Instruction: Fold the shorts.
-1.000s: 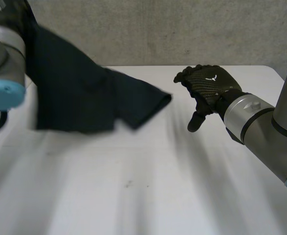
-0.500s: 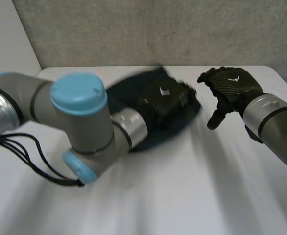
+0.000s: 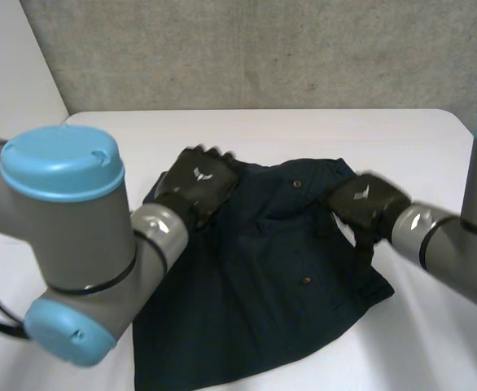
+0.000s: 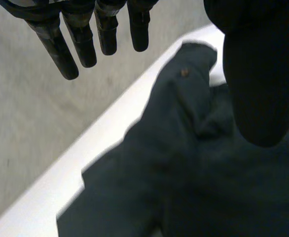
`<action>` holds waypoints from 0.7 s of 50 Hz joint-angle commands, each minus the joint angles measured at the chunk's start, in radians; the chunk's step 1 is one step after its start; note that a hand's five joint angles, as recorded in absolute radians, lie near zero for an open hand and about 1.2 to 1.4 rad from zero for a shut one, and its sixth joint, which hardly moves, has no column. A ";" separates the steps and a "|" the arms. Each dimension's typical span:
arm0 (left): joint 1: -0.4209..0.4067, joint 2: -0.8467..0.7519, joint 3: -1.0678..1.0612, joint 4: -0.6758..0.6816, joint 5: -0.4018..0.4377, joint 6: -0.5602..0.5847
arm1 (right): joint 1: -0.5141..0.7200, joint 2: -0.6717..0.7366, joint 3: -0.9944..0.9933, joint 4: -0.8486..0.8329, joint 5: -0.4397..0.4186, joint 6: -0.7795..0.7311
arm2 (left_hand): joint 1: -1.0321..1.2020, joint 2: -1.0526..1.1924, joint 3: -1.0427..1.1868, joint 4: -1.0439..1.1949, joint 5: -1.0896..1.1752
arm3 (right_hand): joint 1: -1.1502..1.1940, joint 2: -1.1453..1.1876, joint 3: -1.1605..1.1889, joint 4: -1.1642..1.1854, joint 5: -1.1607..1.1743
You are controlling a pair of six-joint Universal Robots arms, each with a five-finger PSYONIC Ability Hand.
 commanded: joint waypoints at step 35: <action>-0.139 0.095 -0.586 0.122 -0.240 -0.188 | -0.183 -0.009 0.403 -0.404 -0.148 -0.087 | 0.329 0.336 0.325 0.334 0.338 | 1.190 1.173 1.183 1.159 1.148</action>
